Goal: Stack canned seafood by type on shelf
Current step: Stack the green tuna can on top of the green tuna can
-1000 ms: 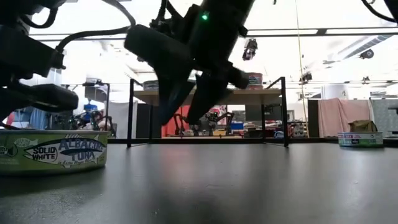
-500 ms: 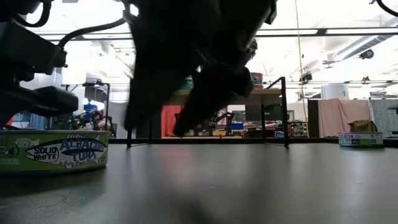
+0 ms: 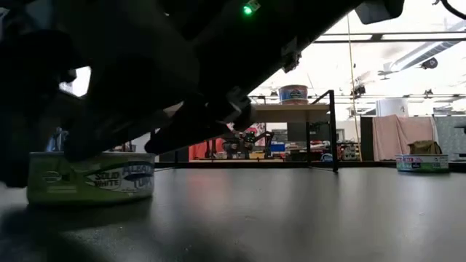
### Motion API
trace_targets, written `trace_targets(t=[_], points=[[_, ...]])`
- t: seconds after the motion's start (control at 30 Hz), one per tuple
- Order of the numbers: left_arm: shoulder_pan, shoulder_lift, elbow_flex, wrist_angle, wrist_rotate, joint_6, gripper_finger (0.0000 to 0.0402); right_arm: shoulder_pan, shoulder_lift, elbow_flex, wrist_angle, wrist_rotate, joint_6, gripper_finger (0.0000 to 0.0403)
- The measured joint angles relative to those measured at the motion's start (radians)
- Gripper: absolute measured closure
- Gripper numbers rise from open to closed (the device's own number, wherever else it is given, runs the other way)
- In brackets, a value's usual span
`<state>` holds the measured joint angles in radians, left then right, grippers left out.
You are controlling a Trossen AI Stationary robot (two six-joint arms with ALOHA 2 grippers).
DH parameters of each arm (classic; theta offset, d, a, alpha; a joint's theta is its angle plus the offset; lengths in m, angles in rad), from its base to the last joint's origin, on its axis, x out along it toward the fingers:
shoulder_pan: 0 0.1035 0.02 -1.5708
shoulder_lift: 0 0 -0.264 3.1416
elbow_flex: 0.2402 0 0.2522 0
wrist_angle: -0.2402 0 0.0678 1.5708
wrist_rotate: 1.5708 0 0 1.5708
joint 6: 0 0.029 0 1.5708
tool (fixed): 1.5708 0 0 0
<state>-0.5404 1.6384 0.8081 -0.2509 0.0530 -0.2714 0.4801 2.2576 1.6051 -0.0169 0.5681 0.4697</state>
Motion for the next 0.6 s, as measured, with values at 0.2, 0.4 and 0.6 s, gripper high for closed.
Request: trace_targets(t=[0.2, 0.4, 0.6], points=[[-0.002, 0.087, 0.079, -0.031, 0.052, 0.028, 0.0401, 0.003, 0.046, 0.048, -0.015, 0.021, -0.036, 0.0033], [0.002, 0.122, 0.153, -0.135, 0.003, 0.106, 0.0401, 0.001, 0.015, 0.060, -0.108, 0.061, -0.030, 0.0034], [0.009, 0.096, 0.136, -0.158, -0.011, 0.101, 0.0401, -0.005, -0.044, 0.059, -0.249, 0.004, 0.024, 0.0034]])
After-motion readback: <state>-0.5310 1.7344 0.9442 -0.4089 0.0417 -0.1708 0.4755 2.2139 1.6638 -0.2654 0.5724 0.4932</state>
